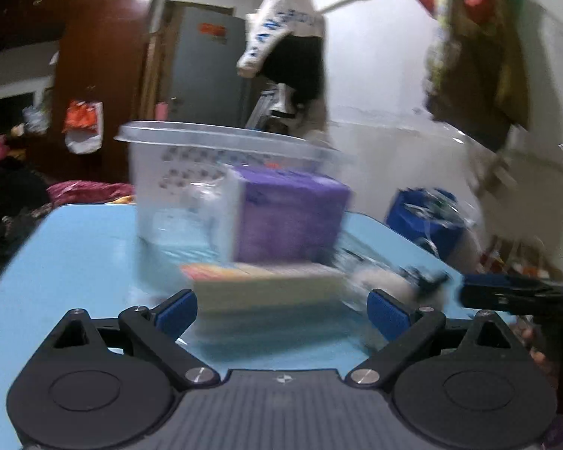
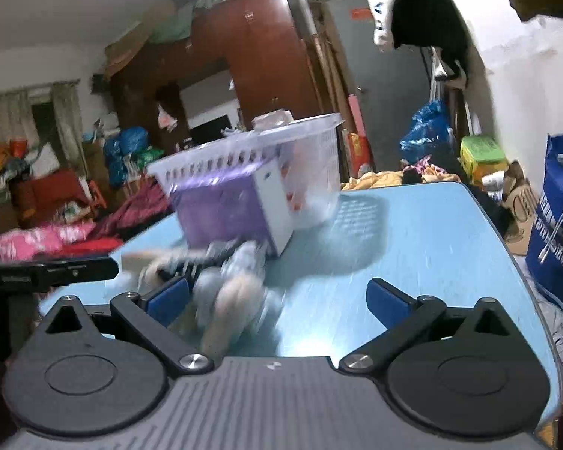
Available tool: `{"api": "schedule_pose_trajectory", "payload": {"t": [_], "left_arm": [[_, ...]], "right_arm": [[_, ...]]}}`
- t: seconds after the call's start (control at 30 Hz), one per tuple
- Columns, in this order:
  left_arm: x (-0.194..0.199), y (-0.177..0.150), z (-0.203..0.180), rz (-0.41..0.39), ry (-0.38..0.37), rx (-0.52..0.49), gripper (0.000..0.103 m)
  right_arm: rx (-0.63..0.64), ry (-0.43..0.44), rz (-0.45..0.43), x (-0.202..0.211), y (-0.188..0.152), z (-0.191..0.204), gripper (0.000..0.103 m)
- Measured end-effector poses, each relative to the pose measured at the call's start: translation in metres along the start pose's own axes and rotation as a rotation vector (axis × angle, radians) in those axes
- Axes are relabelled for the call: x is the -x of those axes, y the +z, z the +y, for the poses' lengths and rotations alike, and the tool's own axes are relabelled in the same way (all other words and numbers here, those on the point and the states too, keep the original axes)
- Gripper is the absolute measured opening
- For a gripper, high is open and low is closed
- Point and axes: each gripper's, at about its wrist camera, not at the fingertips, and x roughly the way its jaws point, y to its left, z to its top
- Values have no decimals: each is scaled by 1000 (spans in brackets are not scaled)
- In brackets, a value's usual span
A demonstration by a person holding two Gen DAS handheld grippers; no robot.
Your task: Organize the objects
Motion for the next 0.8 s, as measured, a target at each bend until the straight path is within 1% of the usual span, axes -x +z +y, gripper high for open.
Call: {"api": "schedule_pose_trajectory", "payload": {"t": [0.03, 0.07, 0.1, 0.13, 0.17, 0.2, 0.23, 0.3, 0.37, 0.4, 0.43, 0.47, 0.5, 0.53, 0.6, 0.63, 0.67, 0.8], "left_arm": [[-1, -3, -7, 4, -7, -13, 98], [-4, -5, -14, 11, -13, -23, 98], [-9, -8, -20, 19, -22, -38, 96], [-11, -12, -27, 20, -32, -47, 94], [-15, -14, -31, 26, -39, -50, 94], [-18, -17, -36, 33, -46, -56, 93], [-21, -20, -39, 37, -55, -62, 90], [-25, -25, -45, 46, -65, -78, 84], [-30, -28, -51, 52, -62, -88, 74], [-32, -29, -53, 53, -62, -90, 71], [-33, -30, -55, 54, -63, -92, 66], [-34, -31, -57, 54, -64, -95, 60], [-34, -31, -58, 50, -62, -100, 57], [-35, -32, -60, 47, -58, -107, 52], [-35, -32, -62, 40, -56, -114, 40], [-35, -32, -62, 38, -66, -115, 31], [-35, -32, -63, 37, -70, -120, 31], [-30, -35, -68, 19, -61, -156, 26]], "right_arm": [[2, 11, 3, 0, -5, 1, 99], [-4, 31, 12, -2, -7, 0, 92], [-14, 49, 20, -6, -8, 1, 88], [-17, 58, 22, -10, -7, -2, 82], [-14, 60, 30, -14, -7, -1, 78], [-9, 62, 38, -18, -8, 0, 78], [-6, 65, 41, -17, -16, 3, 76], [-2, 73, 48, -21, -18, 5, 71], [15, 61, 35, -21, -21, 9, 62], [17, 62, 37, -21, -21, 10, 61], [19, 61, 36, -20, -24, 12, 55], [19, 60, 33, -20, -24, 12, 52], [22, 57, 32, -19, -26, 13, 51], [30, 55, 33, -19, -26, 14, 47], [40, 58, 37, -19, -27, 16, 41], [47, 55, 37, -18, -27, 18, 36], [53, 48, 35, -17, -27, 20, 29], [87, 20, 21, -7, -25, 24, 26]]}}
